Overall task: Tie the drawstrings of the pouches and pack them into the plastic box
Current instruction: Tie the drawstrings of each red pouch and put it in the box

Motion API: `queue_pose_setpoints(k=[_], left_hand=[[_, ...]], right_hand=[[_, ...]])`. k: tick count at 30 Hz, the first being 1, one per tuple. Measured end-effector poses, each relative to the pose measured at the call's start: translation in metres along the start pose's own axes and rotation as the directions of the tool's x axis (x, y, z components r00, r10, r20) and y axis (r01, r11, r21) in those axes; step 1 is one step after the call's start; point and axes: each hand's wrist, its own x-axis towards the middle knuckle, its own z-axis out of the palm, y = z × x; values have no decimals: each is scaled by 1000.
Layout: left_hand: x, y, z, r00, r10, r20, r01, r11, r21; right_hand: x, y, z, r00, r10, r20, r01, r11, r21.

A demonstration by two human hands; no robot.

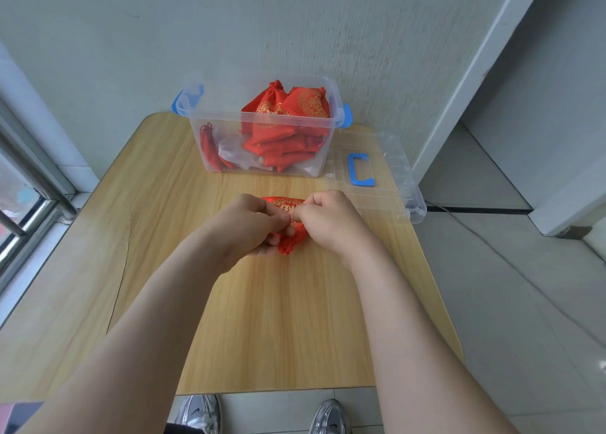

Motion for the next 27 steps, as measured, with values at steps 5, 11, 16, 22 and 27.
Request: queue_pose_setpoints(k=[5,11,16,22,27], left_hand=[[-2,2,1,1000,22,-12,-22,1000,9],[-5,4,2,999,26,-45,-18,987,157],[-10,9,4,997,66,43,-77,934,349],[-15,12,5,990,85,112,-124,906,405],[-13,11,3,996,73,55,-87,943,322]], right_hand=[[1,1,-4,998,21,60,-20,1000,-17],[5,2,-2,999,-34,-39,34,999,12],[7,3,-2,991,-125,-52,128,991,48],[7,8,-2,989,-150,-10,150,985,80],[4,8,-4,991,-130,13,123,963,239]])
